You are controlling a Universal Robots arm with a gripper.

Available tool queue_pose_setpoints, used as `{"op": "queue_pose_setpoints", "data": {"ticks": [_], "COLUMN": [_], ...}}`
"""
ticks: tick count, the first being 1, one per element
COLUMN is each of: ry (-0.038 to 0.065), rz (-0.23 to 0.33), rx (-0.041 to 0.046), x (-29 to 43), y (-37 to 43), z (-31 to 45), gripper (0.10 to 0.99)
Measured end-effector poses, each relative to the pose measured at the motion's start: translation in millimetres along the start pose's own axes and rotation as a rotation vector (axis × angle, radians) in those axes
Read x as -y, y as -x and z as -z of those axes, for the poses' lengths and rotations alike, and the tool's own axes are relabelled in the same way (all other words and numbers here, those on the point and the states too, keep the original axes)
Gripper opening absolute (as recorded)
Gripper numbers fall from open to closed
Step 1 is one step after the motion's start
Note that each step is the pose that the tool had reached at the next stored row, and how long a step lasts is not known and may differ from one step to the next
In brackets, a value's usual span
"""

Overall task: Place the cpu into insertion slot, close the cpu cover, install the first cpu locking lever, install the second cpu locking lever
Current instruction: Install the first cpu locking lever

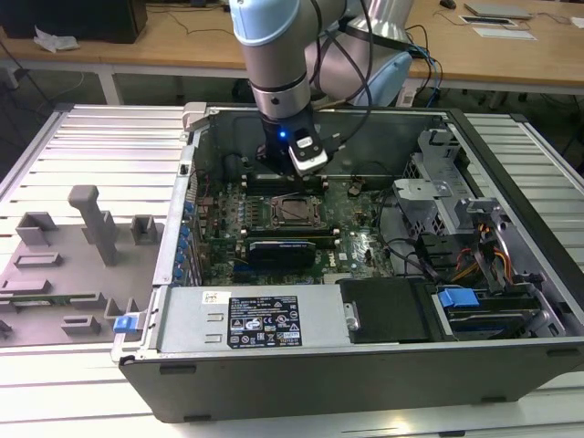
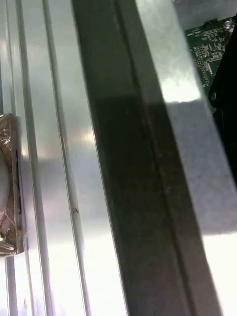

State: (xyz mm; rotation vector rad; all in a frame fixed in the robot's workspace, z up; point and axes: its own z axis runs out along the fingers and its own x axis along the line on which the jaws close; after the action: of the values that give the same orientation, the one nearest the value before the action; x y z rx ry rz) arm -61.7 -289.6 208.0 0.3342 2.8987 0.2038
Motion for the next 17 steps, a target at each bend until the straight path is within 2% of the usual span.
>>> {"op": "queue_pose_setpoints", "data": {"ticks": [8, 17], "ry": [-0.013, -0.019], "rz": [-0.061, -0.093], "rx": [0.0101, 0.0154], "x": [1.1, 1.8], "y": [-1.4, -2.2], "z": [-6.7, -10.4], "gripper": [0.106, 0.106]}}
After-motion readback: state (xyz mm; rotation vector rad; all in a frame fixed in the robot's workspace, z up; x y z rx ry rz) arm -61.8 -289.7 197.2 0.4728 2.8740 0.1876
